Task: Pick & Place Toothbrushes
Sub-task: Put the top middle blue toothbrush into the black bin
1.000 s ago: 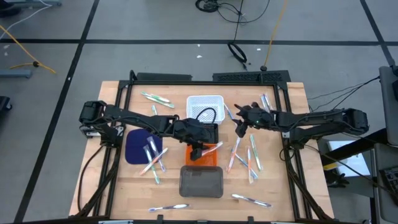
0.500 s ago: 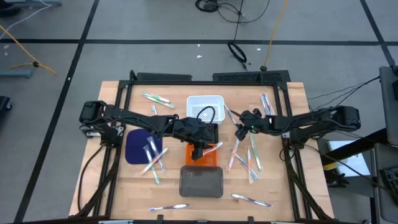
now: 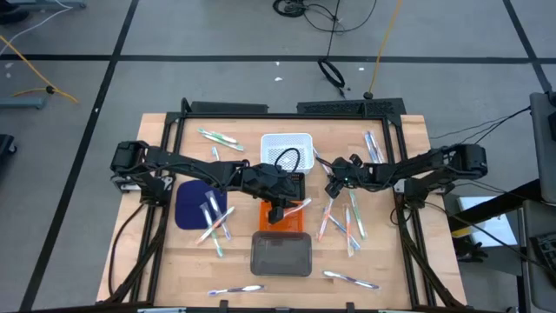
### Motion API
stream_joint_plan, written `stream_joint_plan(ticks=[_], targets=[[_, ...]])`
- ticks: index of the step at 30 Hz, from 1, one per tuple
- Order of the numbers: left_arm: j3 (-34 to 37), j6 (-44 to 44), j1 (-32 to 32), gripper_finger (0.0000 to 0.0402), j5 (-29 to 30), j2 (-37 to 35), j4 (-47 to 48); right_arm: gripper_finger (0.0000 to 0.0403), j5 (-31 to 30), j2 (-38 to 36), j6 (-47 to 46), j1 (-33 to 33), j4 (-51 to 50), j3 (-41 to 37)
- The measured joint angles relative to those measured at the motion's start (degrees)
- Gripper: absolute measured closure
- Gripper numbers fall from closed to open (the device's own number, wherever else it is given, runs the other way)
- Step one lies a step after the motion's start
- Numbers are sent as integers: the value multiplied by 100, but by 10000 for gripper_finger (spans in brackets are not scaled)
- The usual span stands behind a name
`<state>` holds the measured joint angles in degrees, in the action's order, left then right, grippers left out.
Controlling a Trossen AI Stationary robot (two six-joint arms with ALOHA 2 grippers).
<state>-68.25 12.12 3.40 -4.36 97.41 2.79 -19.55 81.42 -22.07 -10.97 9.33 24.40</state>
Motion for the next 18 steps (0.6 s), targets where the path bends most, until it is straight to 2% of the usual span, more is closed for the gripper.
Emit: stream_joint_plan(ticks=[3,5,12,18], targets=[[0,0,0,236,2,0,-1,365,-6,-54,-93,-34,-67,0],[0,0,0,236,2,0,-2,387,-34,-69,-126,-39,-79,0],[0,2,0,236,2,0,-3,394,-331,-204,-302,-158,-146,-9],[0,14,0,236,2,0,-9,394,-614,-686,-220,-371,-298,-9]])
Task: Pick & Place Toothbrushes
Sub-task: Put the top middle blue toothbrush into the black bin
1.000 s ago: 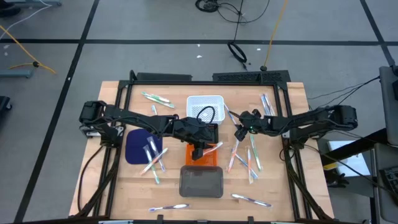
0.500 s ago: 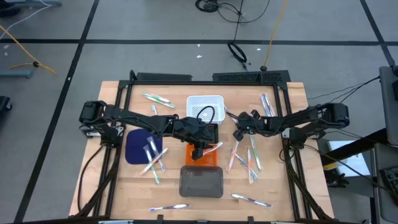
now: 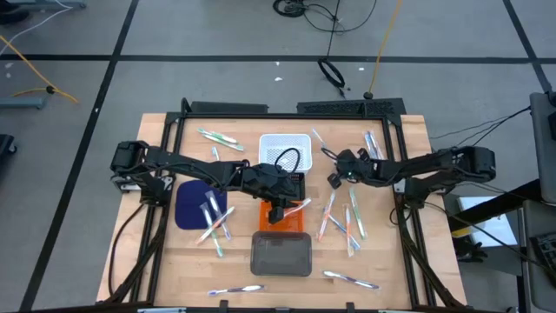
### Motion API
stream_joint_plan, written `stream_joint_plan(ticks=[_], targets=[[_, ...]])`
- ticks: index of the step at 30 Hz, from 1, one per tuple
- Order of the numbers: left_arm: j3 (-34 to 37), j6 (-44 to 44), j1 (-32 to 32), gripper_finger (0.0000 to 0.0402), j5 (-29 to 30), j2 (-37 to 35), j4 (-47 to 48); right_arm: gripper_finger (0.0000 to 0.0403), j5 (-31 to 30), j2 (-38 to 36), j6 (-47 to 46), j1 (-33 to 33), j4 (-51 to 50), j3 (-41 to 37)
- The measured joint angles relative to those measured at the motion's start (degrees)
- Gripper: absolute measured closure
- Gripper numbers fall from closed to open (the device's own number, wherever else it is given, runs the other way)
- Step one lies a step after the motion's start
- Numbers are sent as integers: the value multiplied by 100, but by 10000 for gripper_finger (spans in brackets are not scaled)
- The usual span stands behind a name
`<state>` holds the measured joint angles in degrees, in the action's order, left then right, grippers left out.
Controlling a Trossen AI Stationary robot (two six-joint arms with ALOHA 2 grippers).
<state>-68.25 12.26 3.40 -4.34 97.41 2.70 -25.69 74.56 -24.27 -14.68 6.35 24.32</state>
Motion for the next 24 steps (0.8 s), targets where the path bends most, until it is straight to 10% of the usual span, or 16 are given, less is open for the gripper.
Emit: stream_joint_plan(ticks=[24], targets=[[0,3,-63,236,676,0,-1418,394,944,-2452,1671,1025,1609,4]])
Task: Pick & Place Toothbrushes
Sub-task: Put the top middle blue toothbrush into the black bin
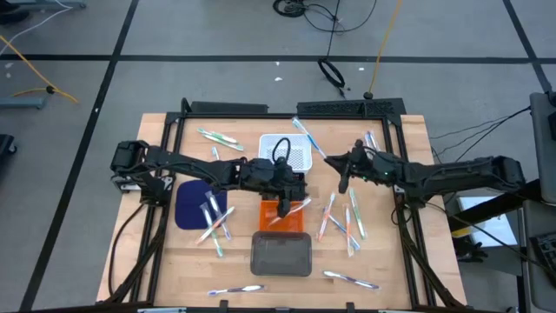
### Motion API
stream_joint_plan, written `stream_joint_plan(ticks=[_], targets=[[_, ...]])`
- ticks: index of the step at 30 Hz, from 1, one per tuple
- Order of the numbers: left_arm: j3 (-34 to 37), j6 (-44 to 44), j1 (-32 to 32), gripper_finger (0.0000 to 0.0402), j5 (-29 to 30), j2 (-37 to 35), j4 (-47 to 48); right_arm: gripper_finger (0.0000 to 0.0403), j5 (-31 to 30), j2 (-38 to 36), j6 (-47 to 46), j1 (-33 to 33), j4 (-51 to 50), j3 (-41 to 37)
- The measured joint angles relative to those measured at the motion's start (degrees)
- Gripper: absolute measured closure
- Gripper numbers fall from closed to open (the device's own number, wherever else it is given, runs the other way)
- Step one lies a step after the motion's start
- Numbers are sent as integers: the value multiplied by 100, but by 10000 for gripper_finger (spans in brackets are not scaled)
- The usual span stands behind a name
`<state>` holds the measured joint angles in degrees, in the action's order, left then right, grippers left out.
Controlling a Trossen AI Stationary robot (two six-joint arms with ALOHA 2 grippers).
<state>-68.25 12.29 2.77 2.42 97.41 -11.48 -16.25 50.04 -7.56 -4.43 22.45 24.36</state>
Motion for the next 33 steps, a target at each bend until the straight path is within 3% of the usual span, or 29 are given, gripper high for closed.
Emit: stream_joint_plan(ticks=[9,33], targets=[[2,6,-145,236,125,-4,-1223,395,-11,-21,539,562,645,0],[4,-189,-427,245,118,-4,-2231,395,-14,133,1021,1294,1304,0]])
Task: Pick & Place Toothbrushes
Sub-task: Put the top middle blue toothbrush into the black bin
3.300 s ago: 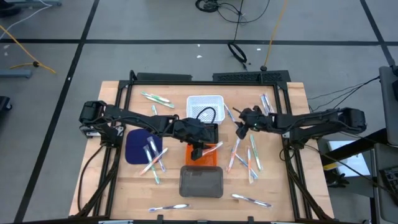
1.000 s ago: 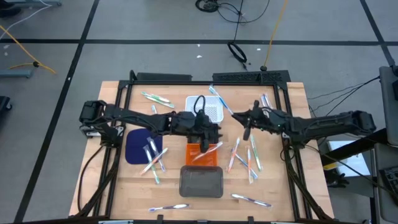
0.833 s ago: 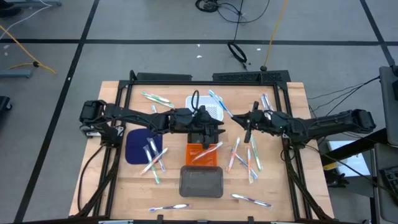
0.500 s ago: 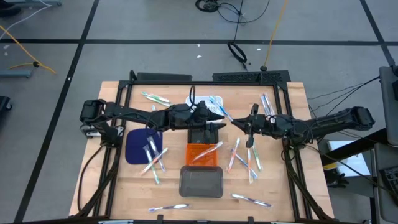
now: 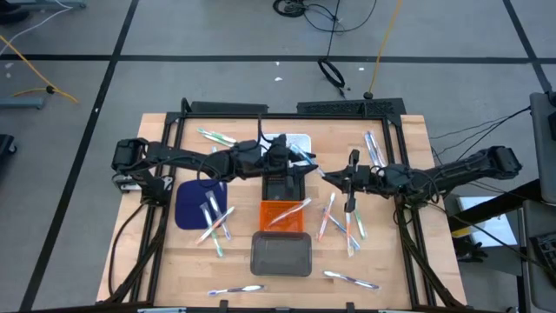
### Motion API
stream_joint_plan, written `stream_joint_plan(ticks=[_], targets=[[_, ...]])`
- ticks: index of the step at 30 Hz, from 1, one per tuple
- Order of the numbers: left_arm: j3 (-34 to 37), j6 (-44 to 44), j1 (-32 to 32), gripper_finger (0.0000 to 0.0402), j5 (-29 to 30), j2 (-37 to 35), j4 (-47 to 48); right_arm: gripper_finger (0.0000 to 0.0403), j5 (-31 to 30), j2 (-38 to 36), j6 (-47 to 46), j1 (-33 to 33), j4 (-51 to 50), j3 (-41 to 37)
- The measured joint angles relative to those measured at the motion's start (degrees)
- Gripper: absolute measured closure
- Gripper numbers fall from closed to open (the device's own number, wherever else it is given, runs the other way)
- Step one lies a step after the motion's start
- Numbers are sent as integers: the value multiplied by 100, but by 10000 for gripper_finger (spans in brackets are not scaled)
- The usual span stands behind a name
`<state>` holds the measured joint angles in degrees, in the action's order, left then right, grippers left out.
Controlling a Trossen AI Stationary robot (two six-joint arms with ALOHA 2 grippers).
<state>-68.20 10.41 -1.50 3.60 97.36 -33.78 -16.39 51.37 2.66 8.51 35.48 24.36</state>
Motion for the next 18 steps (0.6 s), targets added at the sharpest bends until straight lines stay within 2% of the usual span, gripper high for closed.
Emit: stream_joint_plan(ticks=[3,7,8,13,18], targets=[[-1,-63,0,284,-51,0,19,395,-78,11,5,-2,-15,0],[0,-161,22,373,-174,0,105,391,-163,12,41,-2,-39,0],[0,-194,33,385,-166,0,106,390,-138,12,49,-5,-46,0],[-2,-268,91,394,-142,0,218,385,-139,12,111,-2,-144,0],[-2,-332,120,396,-164,-8,366,362,-155,12,107,-2,-210,0]])
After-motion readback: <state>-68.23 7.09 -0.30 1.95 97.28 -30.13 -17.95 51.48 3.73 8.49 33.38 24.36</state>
